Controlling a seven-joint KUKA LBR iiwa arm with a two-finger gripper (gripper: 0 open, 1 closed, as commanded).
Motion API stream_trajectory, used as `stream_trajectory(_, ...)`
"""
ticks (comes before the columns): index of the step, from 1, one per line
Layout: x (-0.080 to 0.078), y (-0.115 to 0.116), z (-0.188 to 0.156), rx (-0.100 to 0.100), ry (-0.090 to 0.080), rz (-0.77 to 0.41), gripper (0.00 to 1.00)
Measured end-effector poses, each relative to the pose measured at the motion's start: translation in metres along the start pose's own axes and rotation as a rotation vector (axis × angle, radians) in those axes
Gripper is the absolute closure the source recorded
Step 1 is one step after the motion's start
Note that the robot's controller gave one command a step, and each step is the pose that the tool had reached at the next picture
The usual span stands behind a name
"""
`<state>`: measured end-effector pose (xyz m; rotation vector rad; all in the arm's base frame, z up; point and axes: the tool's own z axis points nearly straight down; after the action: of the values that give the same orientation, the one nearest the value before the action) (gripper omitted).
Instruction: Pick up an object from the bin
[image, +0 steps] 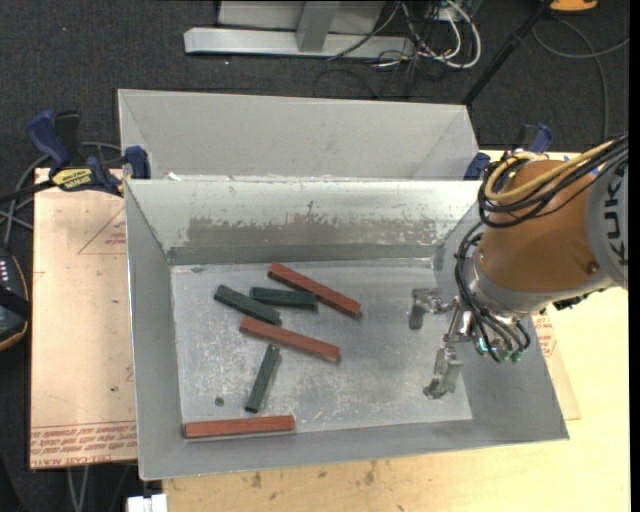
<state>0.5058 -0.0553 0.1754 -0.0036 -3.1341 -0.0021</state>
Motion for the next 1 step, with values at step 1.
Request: stream_trajectory(1, 0.0146, 0.0582, 0.1045, 0.003, -0.023, -0.322, 0.00)
